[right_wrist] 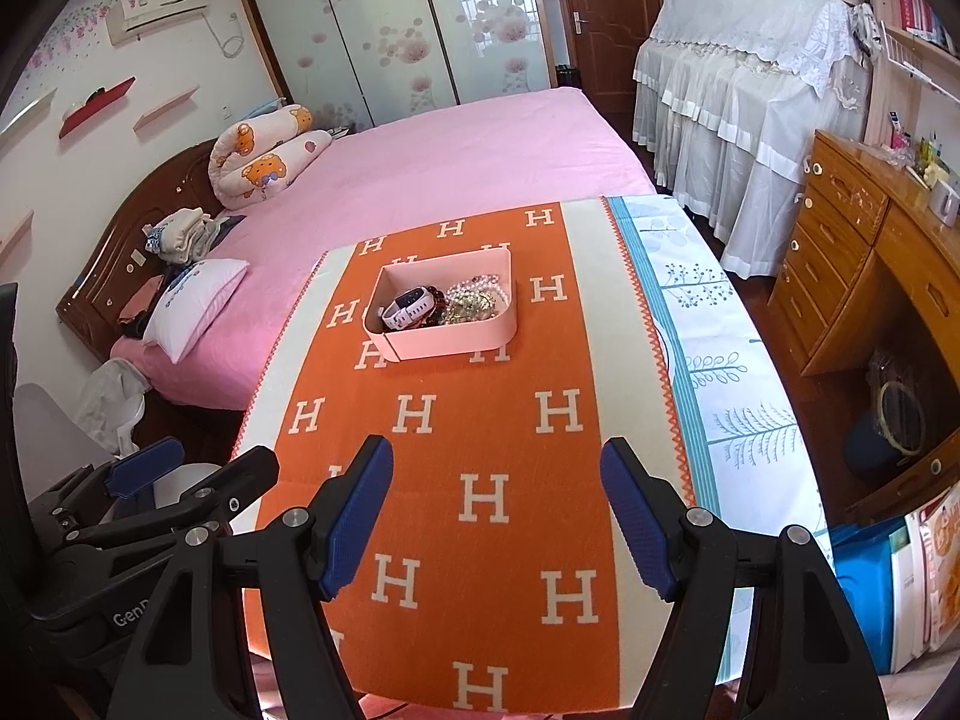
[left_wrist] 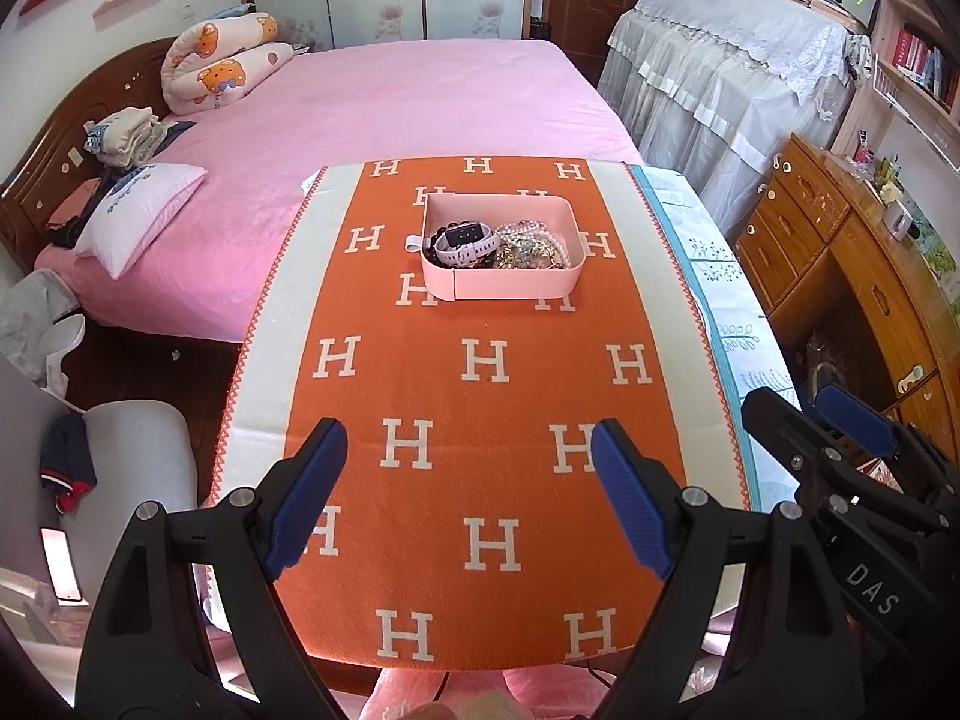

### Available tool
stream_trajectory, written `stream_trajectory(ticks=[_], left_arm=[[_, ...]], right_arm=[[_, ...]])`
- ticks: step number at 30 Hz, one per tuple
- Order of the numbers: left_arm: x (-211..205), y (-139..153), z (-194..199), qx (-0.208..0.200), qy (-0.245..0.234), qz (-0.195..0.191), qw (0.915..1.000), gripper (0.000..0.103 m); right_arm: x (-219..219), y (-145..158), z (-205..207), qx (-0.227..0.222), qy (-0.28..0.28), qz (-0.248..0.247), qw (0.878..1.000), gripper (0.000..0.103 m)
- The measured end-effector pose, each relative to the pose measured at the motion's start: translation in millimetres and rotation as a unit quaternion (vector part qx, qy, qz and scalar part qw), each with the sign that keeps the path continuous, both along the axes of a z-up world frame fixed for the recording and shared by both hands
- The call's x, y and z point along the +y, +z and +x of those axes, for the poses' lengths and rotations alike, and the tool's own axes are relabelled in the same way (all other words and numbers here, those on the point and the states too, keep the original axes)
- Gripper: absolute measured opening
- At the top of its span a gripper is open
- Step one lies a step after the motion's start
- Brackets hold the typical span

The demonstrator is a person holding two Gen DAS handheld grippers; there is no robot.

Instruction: Organize jewelry

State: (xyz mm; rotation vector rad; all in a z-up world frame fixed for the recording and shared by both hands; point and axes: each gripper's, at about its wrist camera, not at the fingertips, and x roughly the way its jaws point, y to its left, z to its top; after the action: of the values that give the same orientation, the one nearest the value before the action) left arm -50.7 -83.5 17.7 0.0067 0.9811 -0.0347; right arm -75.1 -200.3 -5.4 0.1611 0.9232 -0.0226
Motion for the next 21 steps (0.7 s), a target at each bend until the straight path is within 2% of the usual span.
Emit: stream_trajectory(ticks=[21], left_arm=[[9.1, -6.7, 7.0, 0.011, 0.005, 0.003, 0.9999, 0.082]], right_arm=[[0.3, 0.4, 6.3, 0.003, 0.004, 0.0, 1.0, 0.073]])
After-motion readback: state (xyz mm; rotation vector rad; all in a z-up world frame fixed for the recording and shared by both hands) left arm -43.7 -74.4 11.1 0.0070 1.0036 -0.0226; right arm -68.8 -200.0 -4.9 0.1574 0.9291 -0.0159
